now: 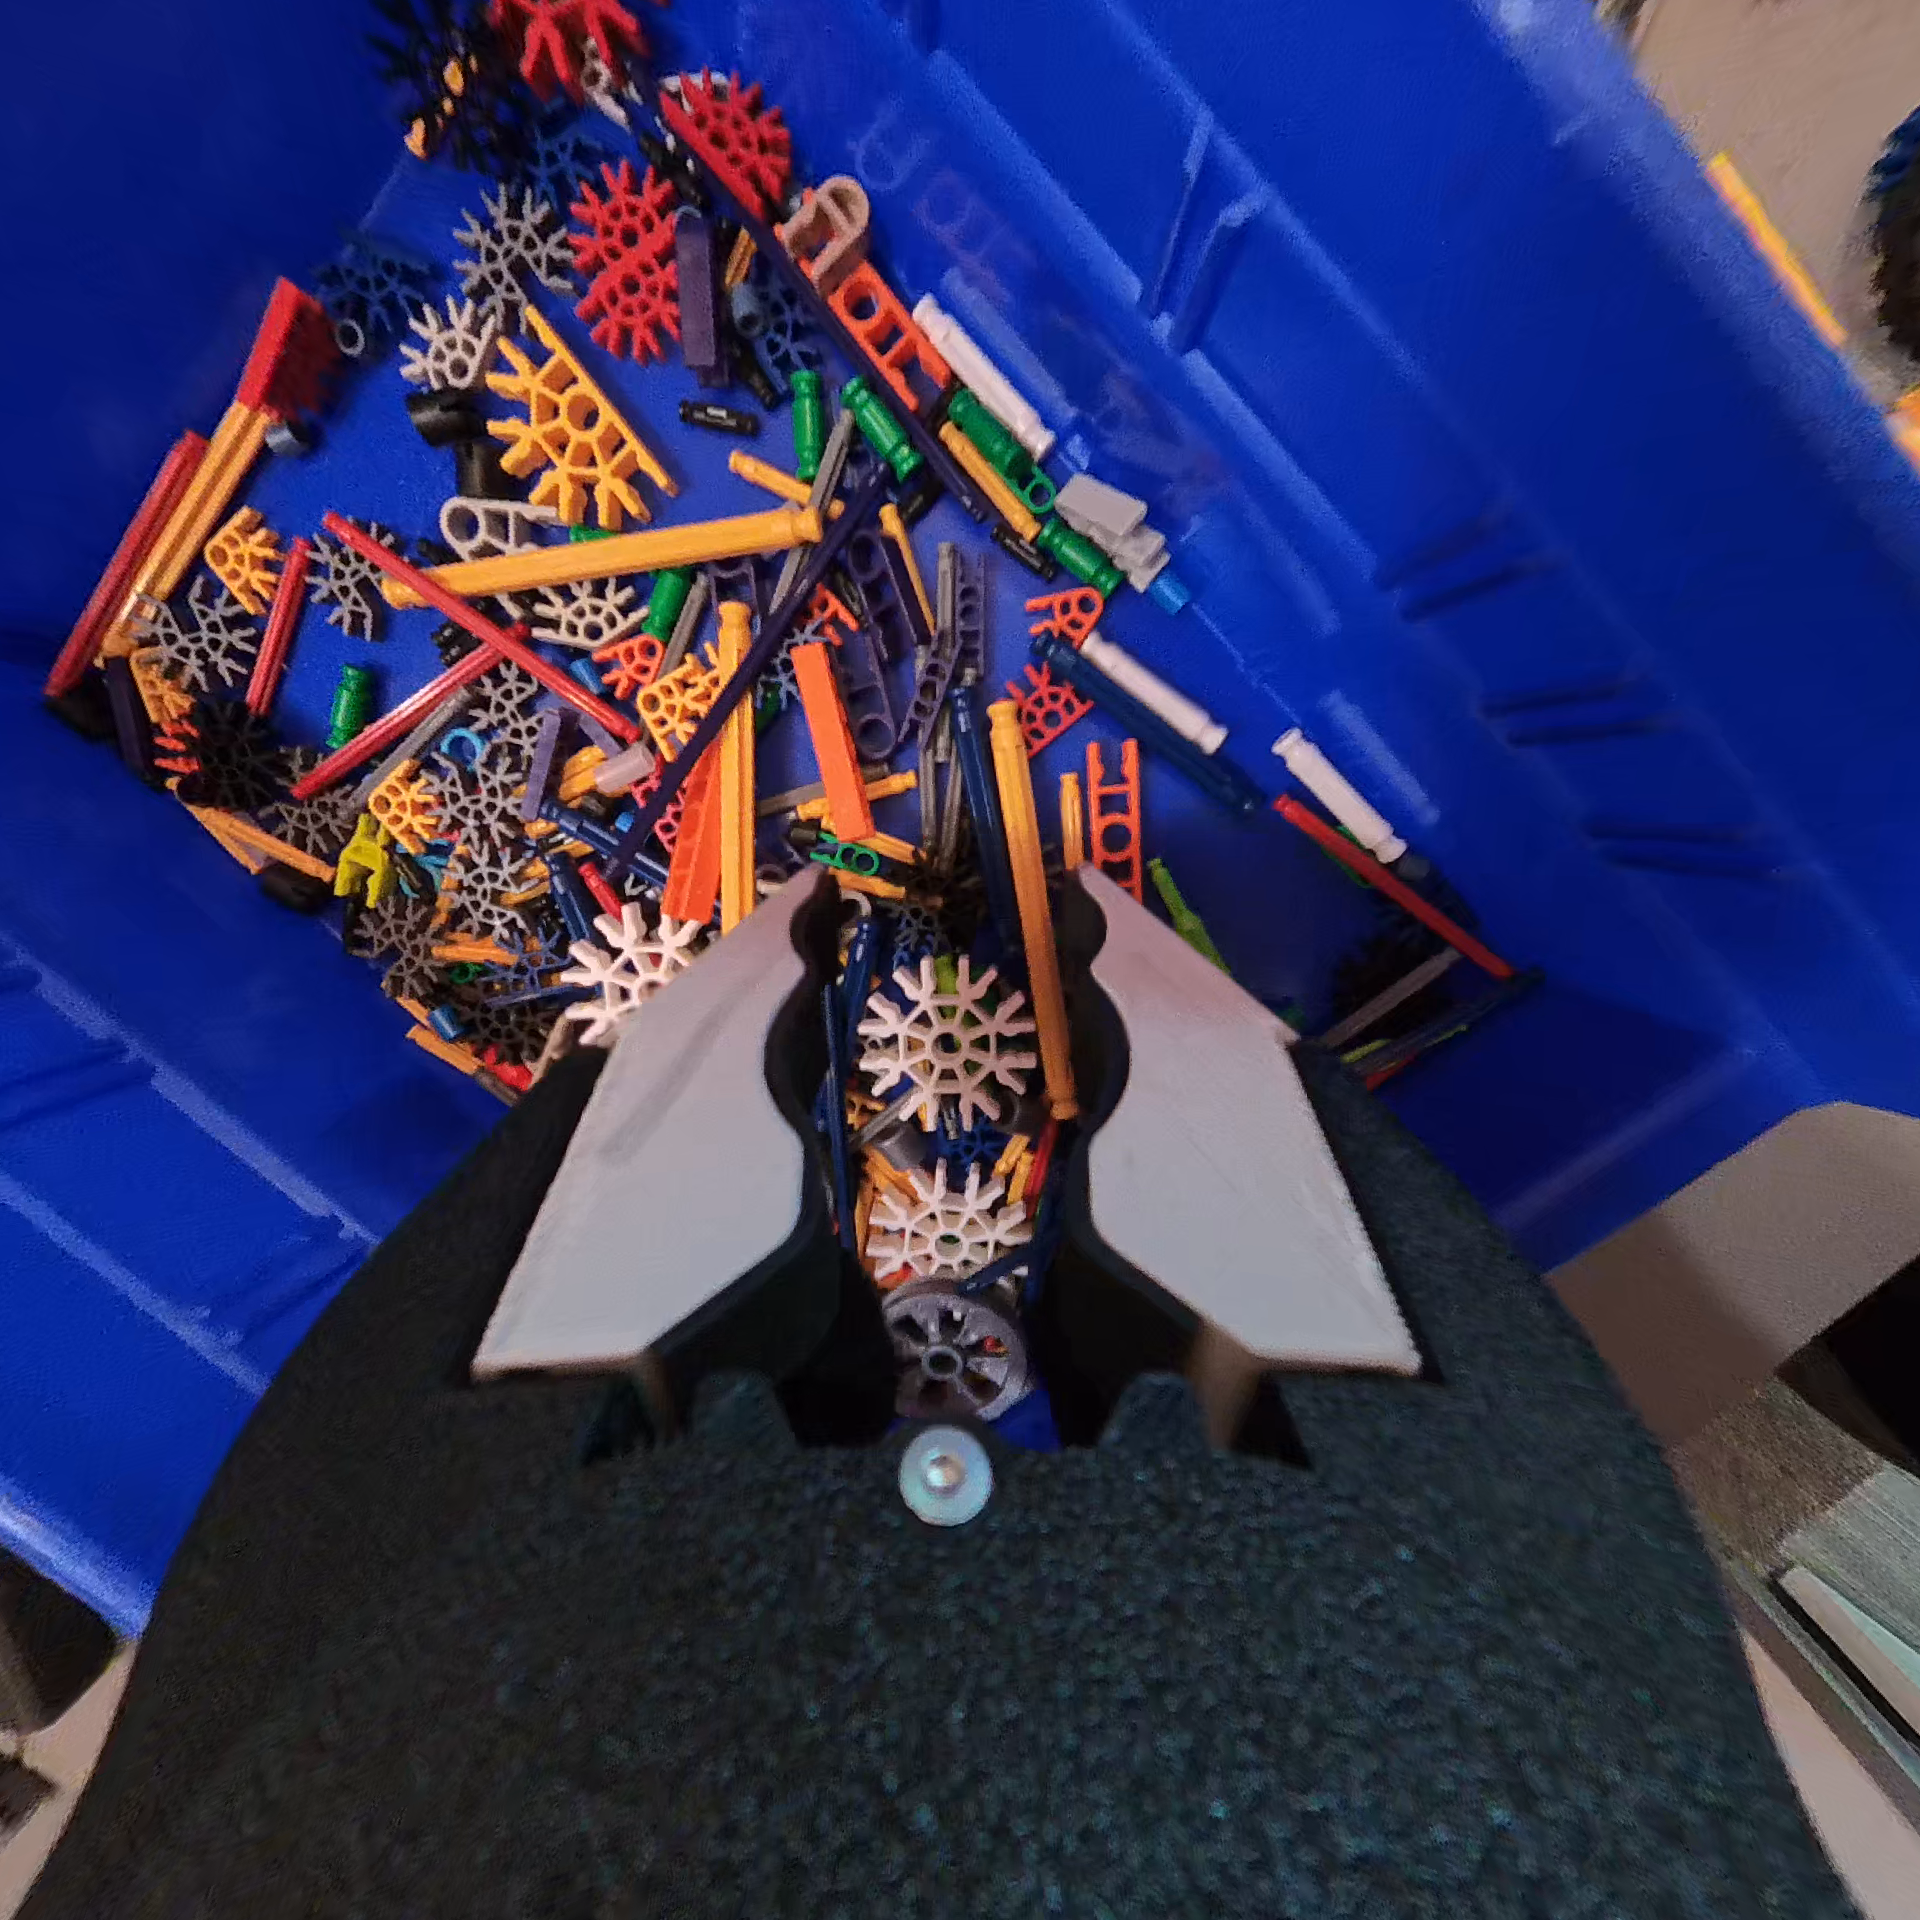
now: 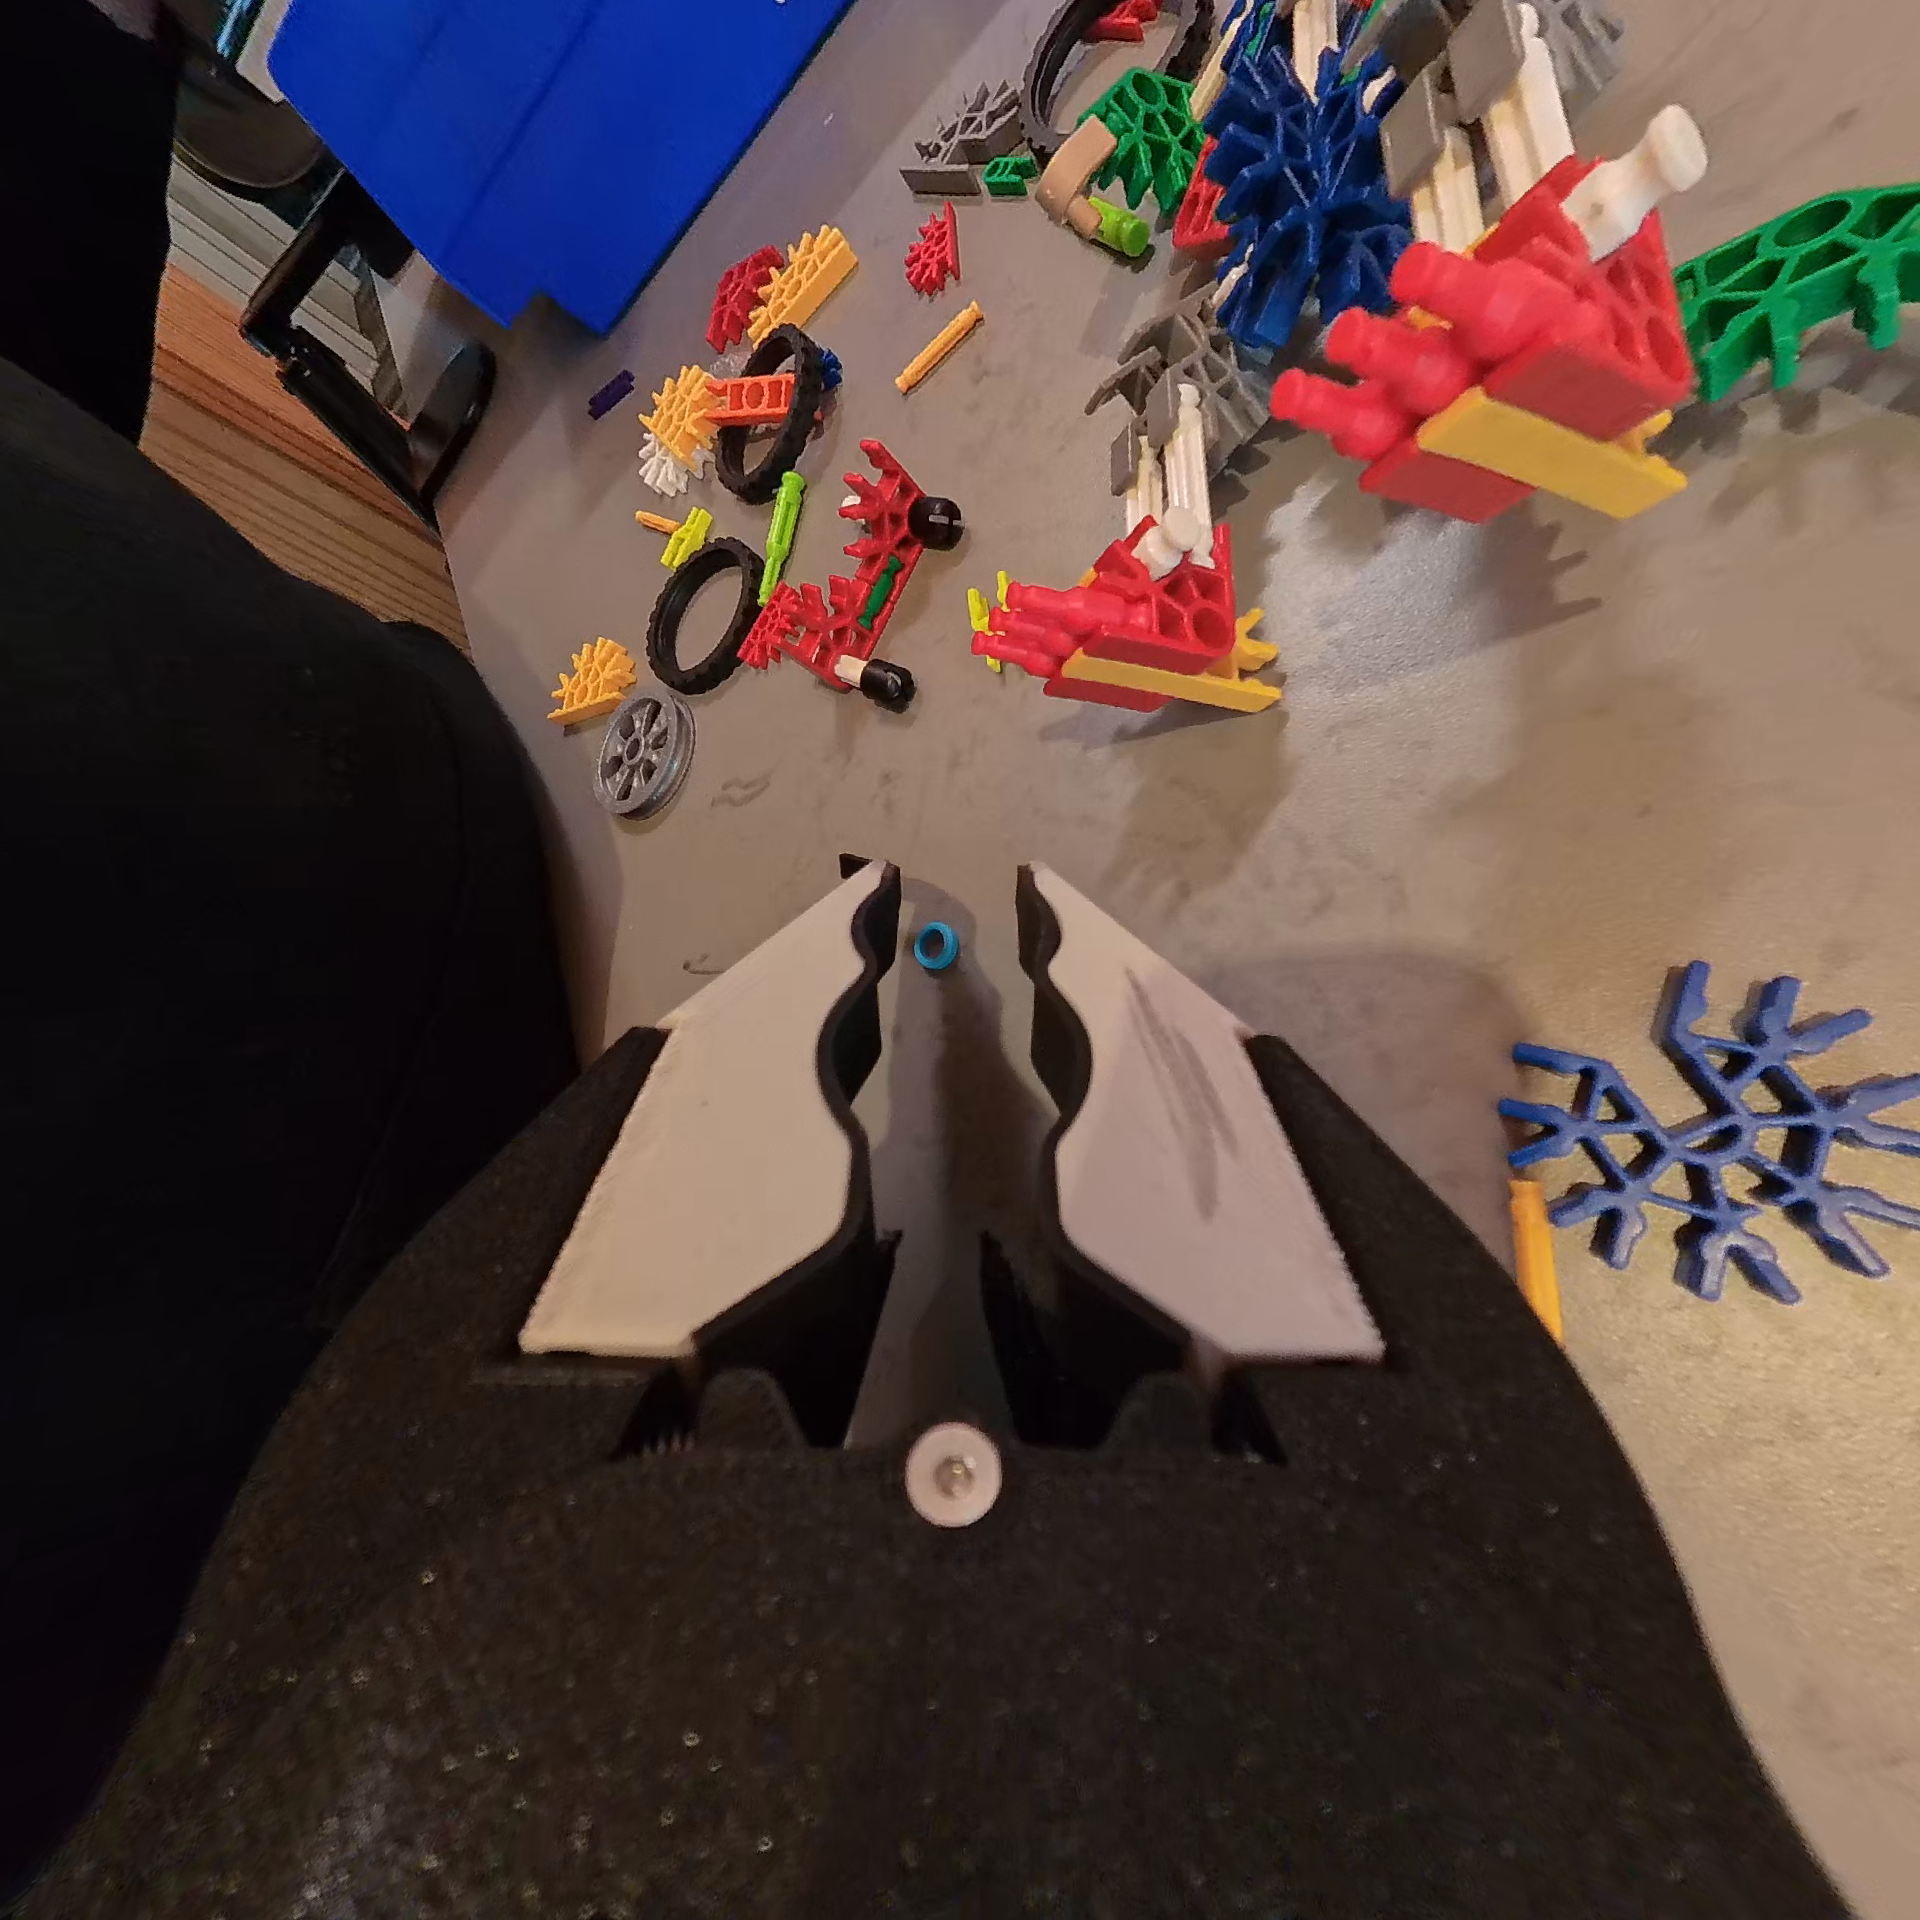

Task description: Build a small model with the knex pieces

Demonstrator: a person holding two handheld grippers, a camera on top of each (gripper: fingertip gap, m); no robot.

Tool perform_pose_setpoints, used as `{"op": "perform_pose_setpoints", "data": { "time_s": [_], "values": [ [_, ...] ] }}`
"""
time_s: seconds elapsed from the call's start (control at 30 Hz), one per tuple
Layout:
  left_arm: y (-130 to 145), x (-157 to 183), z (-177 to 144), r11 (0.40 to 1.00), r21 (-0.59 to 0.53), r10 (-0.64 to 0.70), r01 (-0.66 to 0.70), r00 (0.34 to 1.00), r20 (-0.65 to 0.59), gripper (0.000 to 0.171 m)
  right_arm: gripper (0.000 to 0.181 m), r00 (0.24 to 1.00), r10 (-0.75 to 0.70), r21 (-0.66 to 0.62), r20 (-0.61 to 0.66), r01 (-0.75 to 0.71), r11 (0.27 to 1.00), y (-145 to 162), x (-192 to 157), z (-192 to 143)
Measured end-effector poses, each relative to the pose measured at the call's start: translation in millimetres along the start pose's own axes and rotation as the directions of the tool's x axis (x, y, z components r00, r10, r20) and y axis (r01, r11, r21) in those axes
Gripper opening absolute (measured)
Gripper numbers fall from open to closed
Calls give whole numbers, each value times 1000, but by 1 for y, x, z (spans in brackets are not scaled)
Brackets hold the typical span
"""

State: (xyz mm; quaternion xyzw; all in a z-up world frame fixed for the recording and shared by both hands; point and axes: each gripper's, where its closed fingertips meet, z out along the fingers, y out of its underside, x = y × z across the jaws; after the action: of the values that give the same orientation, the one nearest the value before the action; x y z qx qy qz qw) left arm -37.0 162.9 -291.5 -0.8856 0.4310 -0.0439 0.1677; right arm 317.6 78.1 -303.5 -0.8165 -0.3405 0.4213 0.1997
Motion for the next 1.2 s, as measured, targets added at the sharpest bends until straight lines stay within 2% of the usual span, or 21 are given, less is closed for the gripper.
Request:
{"op": "perform_pose_setpoints", "data": {
  "time_s": [0.17,0.4,0.63,0.7,0.73,0.8,0.83,0.9,0.97,1.07,1.2],
  "values": [
    [-20,-11,7,998,65,-16,13,999,33,40,22,1000,3,0,1,-3,1000,0,0,0],
    [-72,-37,19,975,210,-78,68,996,40,38,22,1000,0,1,-3,0,1000,0,0,0],
    [-95,-43,39,973,201,-108,109,994,-17,30,22,1000,-4,2,-5,4,1000,0,0,0],
    [-94,-40,47,972,173,-154,161,986,-58,29,22,1000,-4,3,-4,4,1000,0,0,0],
    [-98,-39,48,961,199,-176,190,981,-84,24,22,1000,-3,3,-4,3,1000,0,0,0],
    [-96,-36,48,959,187,-199,216,974,-105,12,22,1000,-3,3,-4,3,1000,0,0,0],
    [-91,-40,47,962,164,-209,218,975,-72,5,22,1000,-3,3,-4,3,1000,0,0,0],
    [-72,-44,46,975,84,-207,208,978,-17,4,22,1000,-3,4,-4,3,1000,0,0,0],
    [-65,-47,37,963,85,-255,255,967,-16,4,22,1000,-2,4,-2,2,1000,0,0,0],
    [-53,-61,21,950,97,-303,297,952,45,11,22,1000,1,3,2,-1,1000,0,0,0],
    [-36,-77,7,915,107,-399,389,911,107,34,22,1000,8,2,8,-8,1000,0,0,0]
  ]
}}
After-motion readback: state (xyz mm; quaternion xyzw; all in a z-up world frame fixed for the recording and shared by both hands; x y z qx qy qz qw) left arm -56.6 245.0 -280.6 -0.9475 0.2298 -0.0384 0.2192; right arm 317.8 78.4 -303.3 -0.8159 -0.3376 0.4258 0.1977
